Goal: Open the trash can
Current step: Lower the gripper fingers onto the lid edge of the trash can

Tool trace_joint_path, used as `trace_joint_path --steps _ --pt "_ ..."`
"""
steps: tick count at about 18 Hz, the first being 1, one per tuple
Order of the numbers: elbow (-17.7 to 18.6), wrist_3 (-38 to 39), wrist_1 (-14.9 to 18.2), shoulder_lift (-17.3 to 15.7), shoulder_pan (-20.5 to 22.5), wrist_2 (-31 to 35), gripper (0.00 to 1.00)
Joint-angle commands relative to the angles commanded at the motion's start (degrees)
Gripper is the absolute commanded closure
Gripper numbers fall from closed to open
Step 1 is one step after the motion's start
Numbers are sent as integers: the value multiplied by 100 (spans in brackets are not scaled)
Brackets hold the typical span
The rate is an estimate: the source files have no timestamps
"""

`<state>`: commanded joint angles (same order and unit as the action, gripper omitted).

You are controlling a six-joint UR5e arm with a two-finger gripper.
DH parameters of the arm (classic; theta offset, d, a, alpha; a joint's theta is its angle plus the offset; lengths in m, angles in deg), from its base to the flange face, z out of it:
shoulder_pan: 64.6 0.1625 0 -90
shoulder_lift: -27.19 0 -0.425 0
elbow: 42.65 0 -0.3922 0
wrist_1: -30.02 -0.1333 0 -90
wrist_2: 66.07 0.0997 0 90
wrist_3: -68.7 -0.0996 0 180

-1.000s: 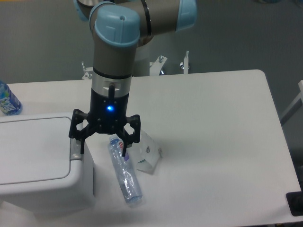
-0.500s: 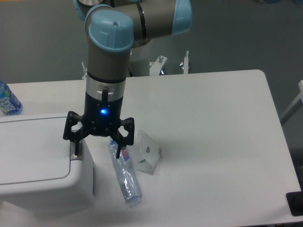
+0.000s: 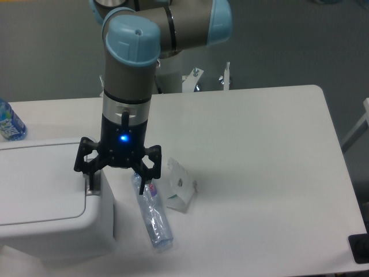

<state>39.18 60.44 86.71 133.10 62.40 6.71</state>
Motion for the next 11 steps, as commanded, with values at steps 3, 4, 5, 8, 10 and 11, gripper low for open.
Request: trace_joint_path --steps 3,4,5,8,10,11 --pt "0 -35 0 0 0 -9 0" --pt "0 -35 0 17 0 -9 0" --pt "0 -35 0 26 0 -9 0" --pt "0 -35 0 26 0 -9 0" --pt "-9 -44 0 26 0 -9 0" --pt "-9 -70 0 18 0 -9 0"
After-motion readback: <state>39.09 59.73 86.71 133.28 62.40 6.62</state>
